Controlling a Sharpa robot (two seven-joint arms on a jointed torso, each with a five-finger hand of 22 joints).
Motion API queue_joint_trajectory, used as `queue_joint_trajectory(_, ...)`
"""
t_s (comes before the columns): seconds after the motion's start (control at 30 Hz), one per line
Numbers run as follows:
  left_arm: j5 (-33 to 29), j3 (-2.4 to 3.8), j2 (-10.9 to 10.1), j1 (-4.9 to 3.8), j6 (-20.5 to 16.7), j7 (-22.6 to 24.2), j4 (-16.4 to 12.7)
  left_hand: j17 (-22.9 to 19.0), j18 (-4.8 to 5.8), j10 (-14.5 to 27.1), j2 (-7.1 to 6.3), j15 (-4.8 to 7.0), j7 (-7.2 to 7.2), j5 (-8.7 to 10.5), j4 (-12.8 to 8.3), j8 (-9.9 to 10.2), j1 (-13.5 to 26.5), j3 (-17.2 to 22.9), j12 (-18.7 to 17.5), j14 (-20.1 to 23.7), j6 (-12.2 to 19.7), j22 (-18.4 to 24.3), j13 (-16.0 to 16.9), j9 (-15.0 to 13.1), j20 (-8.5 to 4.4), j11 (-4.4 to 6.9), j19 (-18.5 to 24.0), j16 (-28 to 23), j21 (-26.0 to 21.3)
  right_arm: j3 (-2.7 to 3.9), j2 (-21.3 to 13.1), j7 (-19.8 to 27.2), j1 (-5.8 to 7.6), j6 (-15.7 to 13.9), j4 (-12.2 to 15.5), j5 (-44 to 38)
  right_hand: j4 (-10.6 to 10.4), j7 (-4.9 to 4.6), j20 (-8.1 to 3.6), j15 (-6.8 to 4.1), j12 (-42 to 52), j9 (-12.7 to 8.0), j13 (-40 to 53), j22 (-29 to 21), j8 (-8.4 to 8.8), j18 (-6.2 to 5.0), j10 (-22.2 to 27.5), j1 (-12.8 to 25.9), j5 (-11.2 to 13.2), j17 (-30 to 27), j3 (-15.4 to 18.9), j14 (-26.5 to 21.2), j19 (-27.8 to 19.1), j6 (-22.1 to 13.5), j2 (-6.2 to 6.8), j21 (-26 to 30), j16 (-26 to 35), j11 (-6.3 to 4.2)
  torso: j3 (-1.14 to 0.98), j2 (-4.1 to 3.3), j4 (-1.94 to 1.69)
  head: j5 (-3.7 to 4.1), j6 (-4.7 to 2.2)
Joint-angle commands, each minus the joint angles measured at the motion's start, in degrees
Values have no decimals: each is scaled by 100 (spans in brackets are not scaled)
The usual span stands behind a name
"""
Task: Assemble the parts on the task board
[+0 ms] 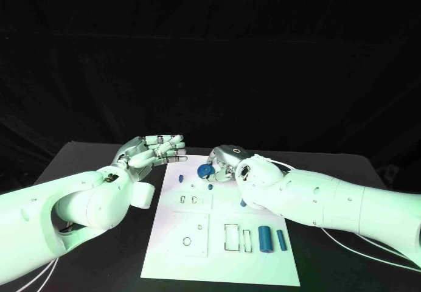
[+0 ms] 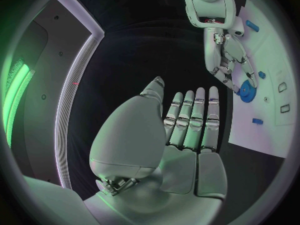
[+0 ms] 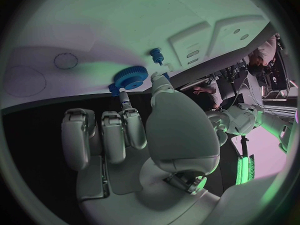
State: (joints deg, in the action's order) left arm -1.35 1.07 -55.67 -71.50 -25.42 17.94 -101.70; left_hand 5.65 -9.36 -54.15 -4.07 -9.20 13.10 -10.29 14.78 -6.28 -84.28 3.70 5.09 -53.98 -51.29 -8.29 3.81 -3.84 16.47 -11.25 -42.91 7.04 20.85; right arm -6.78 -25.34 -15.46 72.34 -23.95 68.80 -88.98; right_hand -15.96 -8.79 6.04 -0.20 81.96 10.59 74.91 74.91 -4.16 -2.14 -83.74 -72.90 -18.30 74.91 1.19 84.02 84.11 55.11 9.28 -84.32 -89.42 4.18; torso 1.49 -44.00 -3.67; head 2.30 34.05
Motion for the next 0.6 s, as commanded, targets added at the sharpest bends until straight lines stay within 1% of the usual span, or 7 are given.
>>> queue_joint_trajectory(0.03, 24, 6, 2, -10, 88, 21, -3, 5, -89, 51, 1, -29, 30, 27, -20, 38, -36, -6, -21, 12, 26, 9, -3, 5, 0, 1, -24, -34, 34, 1, -116, 179, 0, -150, 123, 125, -28, 9, 26, 23, 61, 18, 771, 879, -23, 32, -81, -37, -92, 1492, 5, 594, 101, 79, -90, -38, -52, -19, -6, 3, -1, -6, -8)
queue_joint_trajectory(0.1, 24, 6, -3, -10, 89, 22, 3, 5, -89, 51, 1, -29, 30, 27, -20, 38, -36, -6, -21, 12, 26, 9, -3, 5, 0, 1, -24, -34, 34, 7, -213, 239, 4, -322, 226, 193, -19, 19, 20, 15, 94, 27, 802, 908, -31, 40, -106, -66, -154, 1507, 1, 598, 123, 110, -120, -61, -58, -29, -8, 6, 3, -2, -14)
queue_joint_trajectory(0.2, 24, 5, -12, -10, 96, 25, 18, 5, -89, 54, 1, -30, 30, 27, -19, 40, -34, -8, -23, 13, 28, 10, -3, 5, 0, 0, -24, -37, 35, 37, -542, 437, 36, -666, 564, 429, 31, 45, 1, -6, 173, 49, 878, 940, -47, 48, -167, -170, -331, 1509, -41, 598, 147, 186, -208, -85, -58, -54, -7, 15, 21, 19, -34)
queue_joint_trajectory(0.3, 24, 5, -25, -9, 105, 27, 29, 5, -89, 52, 2, -30, 28, 27, -19, 40, -34, -8, -23, 12, 26, 10, -2, 4, 0, 0, -24, -38, 35, 57, -959, 698, 135, -762, 900, 840, 85, 60, -12, -20, 170, 62, 876, 900, -56, 35, -166, -258, -360, 1473, -74, 589, 114, 241, -255, -47, -45, -67, -12, 36, 59, 42, -49)
queue_joint_trajectory(0.4, 24, 4, -38, -9, 102, 30, 36, 6, -89, 44, 5, -29, 22, 27, -19, 36, -36, -8, -20, 7, 18, 11, 0, 2, 0, 3, -25, -40, 36, 65, -1405, 1111, 243, -517, 1148, 1367, 227, 61, -26, -30, 90, 64, 803, 830, -31, 14, -107, -467, -284, 1401, -144, 571, 53, 257, -314, 22, -17, -74, -16, 63, 108, 59, -47)
queue_joint_trajectory(0.47, 24, 4, -44, -9, 95, 38, 46, 6, -89, 44, 5, -29, 22, 27, -19, 36, -36, -8, -20, 7, 18, 11, 0, 2, 0, 3, -25, -40, 36, 68, -1746, 1503, 295, -280, 1287, 1687, 355, 48, -28, -25, -49, 56, 677, 750, 3, -10, 0, -650, -61, 1341, -202, 555, -17, 243, -369, 103, 9, -66, -19, 84, 150, 60, -45)
queue_joint_trajectory(0.6, 24, 3, -32, -9, 93, 51, 86, 10, -89, 26, 11, -24, 12, 26, -25, 29, -46, -6, -14, -5, 2, 12, 5, -3, 0, 11, -26, -41, 37, 69, -2263, 1928, 341, 95, 1373, 1977, 483, 20, -14, -7, -196, 27, 547, 681, 55, -30, 117, -784, 62, 1325, -189, 550, -79, 159, -317, 177, 17, -44, -41, 109, 188, 75, -50)
